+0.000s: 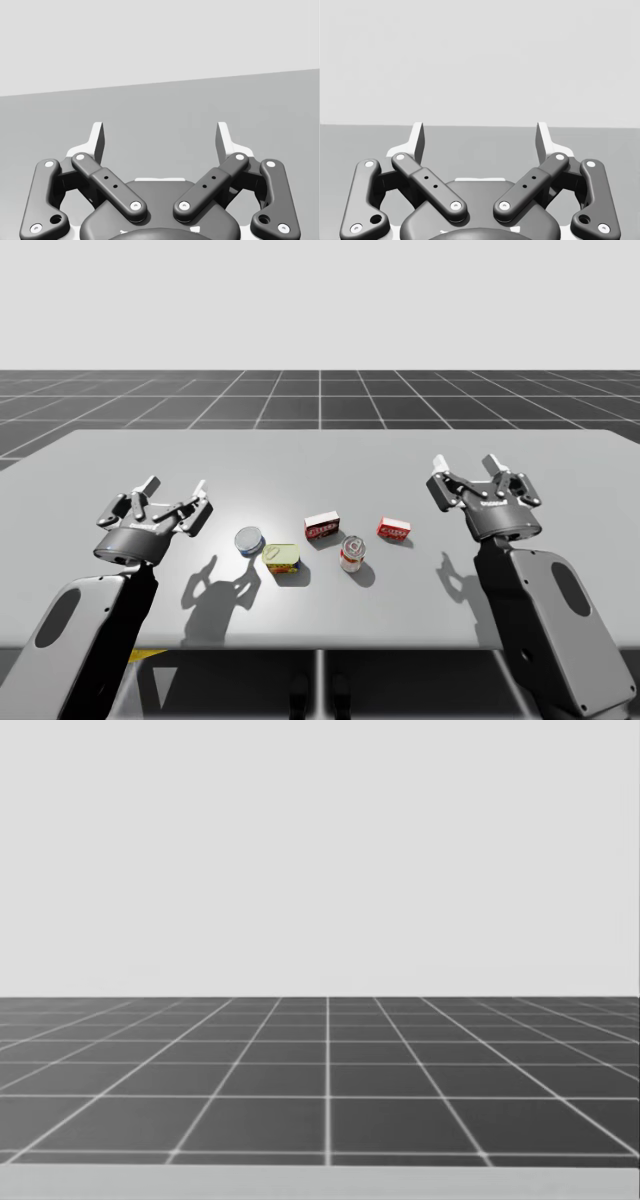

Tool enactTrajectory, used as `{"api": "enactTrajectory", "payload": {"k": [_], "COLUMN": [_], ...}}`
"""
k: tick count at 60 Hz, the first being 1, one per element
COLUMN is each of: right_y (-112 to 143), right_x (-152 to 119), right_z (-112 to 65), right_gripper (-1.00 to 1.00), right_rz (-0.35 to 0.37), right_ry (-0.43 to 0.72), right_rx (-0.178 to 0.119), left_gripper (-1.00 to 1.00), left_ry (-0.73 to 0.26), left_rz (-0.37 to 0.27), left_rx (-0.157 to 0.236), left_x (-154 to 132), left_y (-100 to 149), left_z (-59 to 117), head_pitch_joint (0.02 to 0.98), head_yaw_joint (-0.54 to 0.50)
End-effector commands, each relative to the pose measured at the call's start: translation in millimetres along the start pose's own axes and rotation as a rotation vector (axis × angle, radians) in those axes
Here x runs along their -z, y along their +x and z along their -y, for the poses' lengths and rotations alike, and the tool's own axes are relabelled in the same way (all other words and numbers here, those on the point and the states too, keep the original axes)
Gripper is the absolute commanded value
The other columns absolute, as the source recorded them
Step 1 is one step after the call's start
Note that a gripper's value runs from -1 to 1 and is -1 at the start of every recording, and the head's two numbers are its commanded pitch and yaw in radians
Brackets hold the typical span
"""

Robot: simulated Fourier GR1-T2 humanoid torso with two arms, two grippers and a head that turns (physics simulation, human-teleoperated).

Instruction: Lift the red soup can off the table.

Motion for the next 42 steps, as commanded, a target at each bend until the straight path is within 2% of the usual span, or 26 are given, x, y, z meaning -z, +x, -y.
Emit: {"api": "enactTrajectory", "payload": {"k": [1,3,5,8,11,15,26,42], "right_y": [1.0,3.1,3.0,1.9,0.2,0.2,-0.3,-2.9], "right_x": [-2.2,-2.6,-1.7,0.7,1.6,2.1,3.7,6.1], "right_z": [-0.5,-0.4,0.0,0.8,1.3,1.3,2.1,1.8], "right_gripper": [-1.0,-1.0,-1.0,-1.0,-1.0,-1.0,-1.0,-1.0], "right_rz": [0.042,0.052,0.049,0.028,0.003,0.007,0.005,-0.004], "right_ry": [-0.033,-0.01,-0.006,0.004,0.001,0.002,-0.014,-0.014], "right_rx": [0.011,-0.002,0.003,-0.007,0.008,0.006,0.009,-0.004], "left_gripper": [-1.0,-1.0,-1.0,-1.0,-1.0,-1.0,-1.0,-1.0], "left_ry": [0.003,0.003,0.003,0.005,0.009,0.01,0.014,0.013], "left_rz": [-0.001,-0.002,-0.002,-0.002,-0.004,-0.006,-0.009,-0.009], "left_rx": [0.001,0.001,0.002,0.001,0.001,0.0,0.005,0.012], "left_x": [0.0,-0.1,-0.1,-0.1,0.2,-0.1,0.1,0.5], "left_y": [-0.2,-0.3,-0.4,-0.4,-0.6,-0.4,-0.7,-0.8], "left_z": [-0.8,-0.8,-0.8,-1.2,-2.0,-2.0,-2.4,-3.2], "head_pitch_joint": [0.071,0.078,0.083,0.101,0.135,0.174,0.35,0.626], "head_yaw_joint": [0.02,0.02,0.02,0.02,0.02,0.02,0.02,-0.02]}}
